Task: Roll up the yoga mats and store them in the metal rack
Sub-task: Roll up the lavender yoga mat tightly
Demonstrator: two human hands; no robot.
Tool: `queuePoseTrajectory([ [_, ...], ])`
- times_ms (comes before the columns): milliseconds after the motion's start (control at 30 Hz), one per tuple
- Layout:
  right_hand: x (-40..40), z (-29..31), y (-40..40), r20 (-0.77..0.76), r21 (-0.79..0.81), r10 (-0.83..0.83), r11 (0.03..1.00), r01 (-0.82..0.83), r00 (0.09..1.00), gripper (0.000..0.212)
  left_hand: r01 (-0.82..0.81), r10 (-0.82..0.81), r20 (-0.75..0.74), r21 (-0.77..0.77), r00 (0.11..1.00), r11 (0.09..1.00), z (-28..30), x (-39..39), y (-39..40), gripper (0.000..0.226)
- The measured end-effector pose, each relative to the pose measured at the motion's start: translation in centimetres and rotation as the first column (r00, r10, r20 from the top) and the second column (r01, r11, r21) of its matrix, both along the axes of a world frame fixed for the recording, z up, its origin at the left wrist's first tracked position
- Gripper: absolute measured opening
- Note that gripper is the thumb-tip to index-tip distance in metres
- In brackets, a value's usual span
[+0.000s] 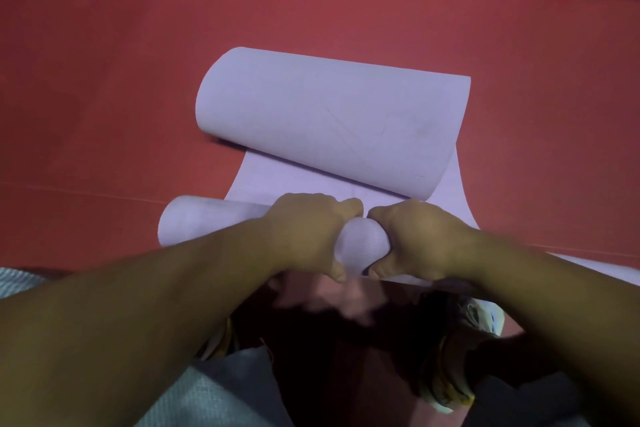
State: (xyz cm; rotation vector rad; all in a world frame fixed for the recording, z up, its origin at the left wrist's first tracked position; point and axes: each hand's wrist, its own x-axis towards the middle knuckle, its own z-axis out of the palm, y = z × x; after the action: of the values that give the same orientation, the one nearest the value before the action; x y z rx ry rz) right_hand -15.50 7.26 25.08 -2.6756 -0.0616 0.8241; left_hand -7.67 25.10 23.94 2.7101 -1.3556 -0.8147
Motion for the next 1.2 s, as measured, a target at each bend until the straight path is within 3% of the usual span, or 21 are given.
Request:
queuePoseTrajectory([
  [133,-0.1,-0.3,0.2,0.034,-0.063,0.032,0.998,-0.029,0.999,0.053,0.0,0.001,0.051,-0.015,0.999,1.0,-0.9,-0.4,0.2,0.061],
  [267,-0.7,-1.2,1.3,0.145,-0.247,0.132,0.965,-0.094,0.981,0.073,-0.095,0.094,-0.11,-0.007,0.99,0.995,-1.2,0.1,0.0,0.058],
  [367,-0.7,-1.2,1.3,0.132,-0.225,0.109,0.971,-0.078,0.985,0.062,-0.07,0.07,-0.193,0.01,0.979,0.998,-1.1,0.4,0.0,0.062],
  [433,-0.6,-1.4,0.9,0.07,-0.17,0.067,0.984,-0.055,0.995,0.056,-0.05,0.046,-0.156,-0.021,0.987,0.999,-0.9,0.2,0.0,0.071],
  [533,-0.1,-1.9,-0.2,0.064,-0.104,0.013,0.995,-0.006,0.998,0.049,-0.015,0.016,0.024,-0.05,1.0,0.999,-1.2,-0.3,0.1,0.085],
  [600,-0.2,-2.1,-0.4,0.034,-0.063,-0.006,0.998,0.008,0.999,0.043,0.012,-0.01,0.078,-0.016,0.997,1.0,-1.6,-0.7,0.1,0.079],
  [700,-0.6,-1.8,0.4,-0.022,-0.086,0.02,0.996,-0.022,1.0,0.052,-0.003,0.003,0.024,0.022,1.0,1.0,-2.1,-1.0,0.2,0.06],
  [833,-0.7,-1.7,1.1,0.092,-0.223,0.105,0.971,-0.082,0.99,0.071,-0.056,0.058,-0.164,0.016,0.985,0.998,-1.7,0.4,0.3,0.058],
  [933,-0.8,-1.8,1.6,0.041,-0.174,0.091,0.981,-0.083,0.995,0.06,-0.014,0.032,-0.278,0.067,0.96,0.998,-1.4,0.6,0.2,0.063],
  [1000,-0.6,-1.9,1.1,-0.001,-0.141,0.063,0.988,-0.062,0.998,0.051,-0.015,0.03,-0.23,0.067,0.973,0.998,-1.4,0.1,0.1,0.071],
  [1100,0.2,-1.8,-0.2,-0.035,-0.07,0.006,0.998,-0.008,0.999,0.045,-0.038,0.038,-0.018,-0.024,0.999,0.999,-2.0,-0.6,0.2,0.094],
  [1200,0.1,-1.8,-0.2,-0.072,-0.077,0.0,0.997,-0.006,0.997,0.047,-0.053,0.052,0.028,0.018,0.998,0.998,-2.5,-1.3,0.1,0.082],
])
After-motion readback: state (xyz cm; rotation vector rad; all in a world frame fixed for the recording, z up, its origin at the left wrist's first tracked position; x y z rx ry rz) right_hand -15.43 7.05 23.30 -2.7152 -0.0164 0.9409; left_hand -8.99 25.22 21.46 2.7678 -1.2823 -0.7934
